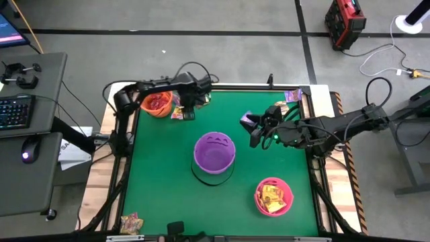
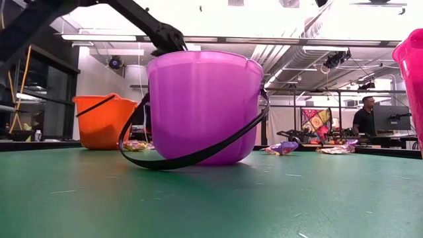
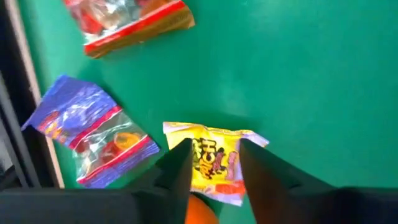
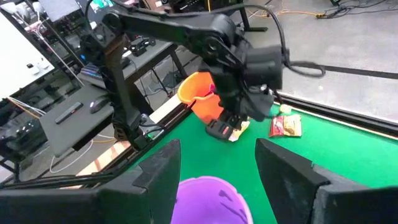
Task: Sort candy by brand, put in halloween buckets
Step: Put the yellow candy into the pink bucket
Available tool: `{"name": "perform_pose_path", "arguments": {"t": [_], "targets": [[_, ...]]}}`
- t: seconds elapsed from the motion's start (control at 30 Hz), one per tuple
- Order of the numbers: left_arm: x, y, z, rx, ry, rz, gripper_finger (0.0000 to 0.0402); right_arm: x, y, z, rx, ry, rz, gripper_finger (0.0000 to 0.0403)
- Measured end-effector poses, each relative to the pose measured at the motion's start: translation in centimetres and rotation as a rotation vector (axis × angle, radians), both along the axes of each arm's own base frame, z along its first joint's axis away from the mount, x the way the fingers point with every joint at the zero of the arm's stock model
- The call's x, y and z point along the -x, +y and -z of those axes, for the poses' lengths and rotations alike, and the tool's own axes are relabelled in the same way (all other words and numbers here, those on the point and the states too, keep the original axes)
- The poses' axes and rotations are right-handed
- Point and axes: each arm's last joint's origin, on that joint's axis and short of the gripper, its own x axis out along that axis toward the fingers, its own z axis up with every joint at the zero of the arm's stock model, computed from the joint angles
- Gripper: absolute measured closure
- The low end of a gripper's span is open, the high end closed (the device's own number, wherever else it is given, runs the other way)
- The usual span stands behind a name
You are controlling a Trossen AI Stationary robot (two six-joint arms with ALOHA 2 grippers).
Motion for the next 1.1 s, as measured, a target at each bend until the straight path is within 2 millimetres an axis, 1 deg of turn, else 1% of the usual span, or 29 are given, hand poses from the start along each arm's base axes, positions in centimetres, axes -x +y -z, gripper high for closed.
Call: {"name": "perform_pose_path", "arguments": {"t": [0.1,0.2,0.3,0.5,0.63,0.8,0.9,0.97,1.03,1.1], "targets": [[-0.3,0.1,1.2,-0.024,0.057,0.005,0.0242,0.0,0.0,0.0,0.001,0.003,0.000,0.0202],[-0.2,0.2,1.6,-0.043,0.086,0.007,0.0211,0.0,0.0,0.0,0.008,0.009,-0.003,0.0202],[0.0,0.6,1.8,-0.045,0.096,-0.002,0.0191,0.1,0.0,0.1,0.011,0.016,-0.003,0.0202],[0.6,1.5,1.9,-0.058,0.105,-0.048,0.0177,0.1,0.0,0.2,0.017,0.032,-0.003,0.0202],[1.0,2.2,3.0,-0.040,0.138,-0.099,0.0176,0.1,0.0,0.2,0.016,0.032,-0.003,0.0202],[1.0,2.2,4.4,0.007,0.177,-0.101,0.0176,0.1,0.0,0.2,0.015,0.031,-0.003,0.0202],[1.0,2.1,4.9,0.037,0.189,-0.110,0.0179,0.1,0.0,0.2,0.014,0.031,-0.003,0.0202],[1.1,2.0,5.2,0.058,0.206,-0.108,0.0194,0.1,0.0,0.2,0.014,0.031,-0.003,0.0202],[1.1,1.7,5.2,0.073,0.225,-0.085,0.0227,0.1,0.0,0.2,0.015,0.031,-0.002,0.0202],[1.0,1.5,5.1,0.074,0.223,-0.069,0.0282,0.1,0.0,0.2,0.017,0.034,-0.003,0.0202]]}}
